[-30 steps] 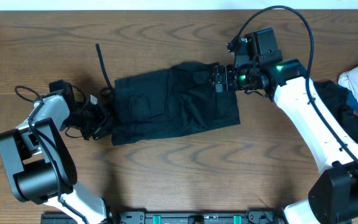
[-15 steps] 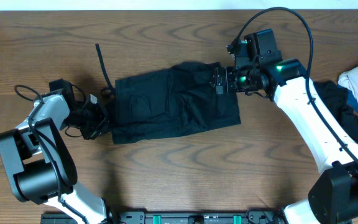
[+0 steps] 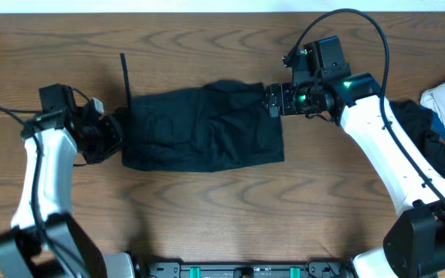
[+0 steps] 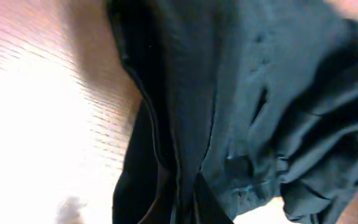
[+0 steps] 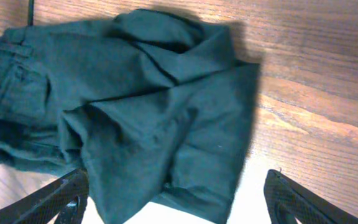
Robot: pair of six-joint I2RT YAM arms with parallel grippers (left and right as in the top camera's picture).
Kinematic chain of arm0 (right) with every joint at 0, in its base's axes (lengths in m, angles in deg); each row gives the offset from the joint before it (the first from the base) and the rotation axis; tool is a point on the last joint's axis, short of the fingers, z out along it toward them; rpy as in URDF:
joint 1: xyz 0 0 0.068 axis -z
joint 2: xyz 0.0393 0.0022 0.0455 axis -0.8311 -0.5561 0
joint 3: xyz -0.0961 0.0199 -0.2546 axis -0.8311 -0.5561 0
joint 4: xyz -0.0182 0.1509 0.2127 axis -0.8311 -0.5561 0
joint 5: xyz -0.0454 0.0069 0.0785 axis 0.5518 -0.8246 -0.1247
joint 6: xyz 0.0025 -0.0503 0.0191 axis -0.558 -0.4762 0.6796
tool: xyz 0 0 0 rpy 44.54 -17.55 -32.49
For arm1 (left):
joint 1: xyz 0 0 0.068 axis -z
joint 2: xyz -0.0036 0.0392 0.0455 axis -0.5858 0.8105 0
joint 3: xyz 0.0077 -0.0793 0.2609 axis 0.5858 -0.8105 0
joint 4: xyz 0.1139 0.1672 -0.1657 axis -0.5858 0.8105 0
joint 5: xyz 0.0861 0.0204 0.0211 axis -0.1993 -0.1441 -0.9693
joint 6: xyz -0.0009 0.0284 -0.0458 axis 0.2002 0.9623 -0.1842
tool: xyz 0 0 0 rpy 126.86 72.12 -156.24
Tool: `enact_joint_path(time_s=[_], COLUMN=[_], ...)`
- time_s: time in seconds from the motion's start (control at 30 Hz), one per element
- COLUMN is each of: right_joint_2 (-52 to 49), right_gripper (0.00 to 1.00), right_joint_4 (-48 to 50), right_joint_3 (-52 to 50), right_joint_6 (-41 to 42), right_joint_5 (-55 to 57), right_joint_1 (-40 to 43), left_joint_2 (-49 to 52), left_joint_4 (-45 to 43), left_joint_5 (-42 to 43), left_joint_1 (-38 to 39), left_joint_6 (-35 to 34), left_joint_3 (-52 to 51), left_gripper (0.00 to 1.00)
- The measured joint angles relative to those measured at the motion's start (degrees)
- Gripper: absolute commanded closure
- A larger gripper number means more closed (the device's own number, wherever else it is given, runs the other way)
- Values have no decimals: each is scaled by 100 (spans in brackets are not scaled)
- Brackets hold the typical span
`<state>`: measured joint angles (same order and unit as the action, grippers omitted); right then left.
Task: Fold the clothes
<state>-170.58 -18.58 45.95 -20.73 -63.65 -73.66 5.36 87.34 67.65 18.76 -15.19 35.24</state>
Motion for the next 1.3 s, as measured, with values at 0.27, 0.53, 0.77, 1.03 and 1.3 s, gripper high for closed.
enact_joint_path(time_s=[0.27,0.53,0.77,1.03,1.3], right_joint_2=[0,-201,-1095,-1744,-1974], right_gripper=[13,14,15,16,15], right_joint_4=[116,210,577,645,667], right_joint_3=[0,0,0,-4,-4], right_joint_6=[-13,-15,-13,-2,33], right_joint_5=[2,13,-59,-319,-323], right_joint_1=[-13,-225,-234,-245,-487], left_joint_2=[-660,-695,-695,-695,-695], left_joint_4=[39,306,422,369,50], left_joint_5=[-293,-999,-1255,-1373,-1482], left_joint_1=[872,1996,2643,3178,3689], left_joint_6=[-48,-286,-369,-527,-671], left_joint_3=[13,531,1141,1537,1587], left_gripper=[94,94,94,94,94])
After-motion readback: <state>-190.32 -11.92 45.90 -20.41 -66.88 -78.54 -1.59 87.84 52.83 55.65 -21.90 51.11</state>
